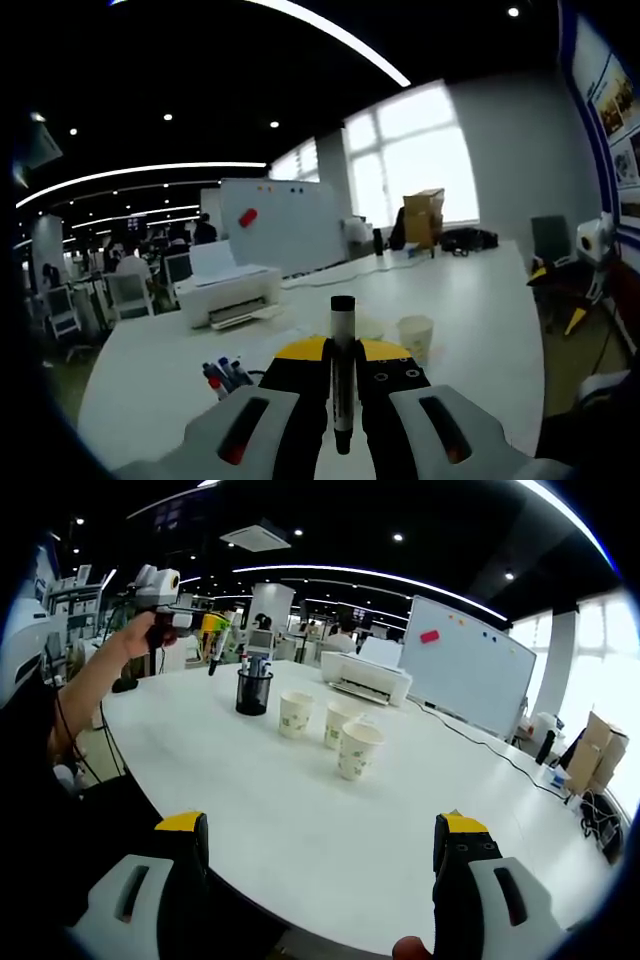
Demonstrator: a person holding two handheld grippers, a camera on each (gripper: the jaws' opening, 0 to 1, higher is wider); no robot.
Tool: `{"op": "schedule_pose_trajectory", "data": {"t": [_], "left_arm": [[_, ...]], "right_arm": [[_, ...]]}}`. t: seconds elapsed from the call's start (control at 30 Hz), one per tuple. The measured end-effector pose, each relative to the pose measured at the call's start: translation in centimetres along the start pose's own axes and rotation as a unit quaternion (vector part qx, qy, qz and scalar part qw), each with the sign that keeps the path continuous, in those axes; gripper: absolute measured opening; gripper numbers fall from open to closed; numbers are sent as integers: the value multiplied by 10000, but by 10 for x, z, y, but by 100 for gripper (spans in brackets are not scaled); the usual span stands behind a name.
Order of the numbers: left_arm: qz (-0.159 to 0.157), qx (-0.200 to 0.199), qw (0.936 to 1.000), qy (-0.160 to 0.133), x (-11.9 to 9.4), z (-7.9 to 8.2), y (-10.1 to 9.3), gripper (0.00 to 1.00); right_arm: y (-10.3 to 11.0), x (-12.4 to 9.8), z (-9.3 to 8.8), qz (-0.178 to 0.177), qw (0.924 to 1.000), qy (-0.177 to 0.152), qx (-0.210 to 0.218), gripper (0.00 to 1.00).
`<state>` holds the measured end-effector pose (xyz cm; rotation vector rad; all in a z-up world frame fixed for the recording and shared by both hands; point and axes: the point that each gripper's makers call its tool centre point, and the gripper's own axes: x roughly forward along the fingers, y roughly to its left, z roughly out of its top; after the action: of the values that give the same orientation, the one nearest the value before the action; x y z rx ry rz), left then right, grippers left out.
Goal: Place the scattered laser pointers and whiteboard markers into the pen holder and stack the scattered paper cups together
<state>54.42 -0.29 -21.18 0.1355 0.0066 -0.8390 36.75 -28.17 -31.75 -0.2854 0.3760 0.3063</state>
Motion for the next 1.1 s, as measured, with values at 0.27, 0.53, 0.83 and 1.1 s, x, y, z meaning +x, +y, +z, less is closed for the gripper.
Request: {"op": "schedule_pose_trajectory", "data": {"t": [0.27,0.53,0.83,1.1], "left_arm": [[59,24,10000,-24,0,5,7,14],[103,69,9999,-45,1,9,12,14],[152,81,9998,-59,1,11,17,14],[188,128,9997,-87,1,16,21,14]], "right_arm": [[0,0,-1,-4,10000,2,3,88],[0,0,-1,11,10000,14,-9,88],[0,0,0,8,10000,15,-27,88],[-1,0,2,1,10000,9,-40,88]]}}
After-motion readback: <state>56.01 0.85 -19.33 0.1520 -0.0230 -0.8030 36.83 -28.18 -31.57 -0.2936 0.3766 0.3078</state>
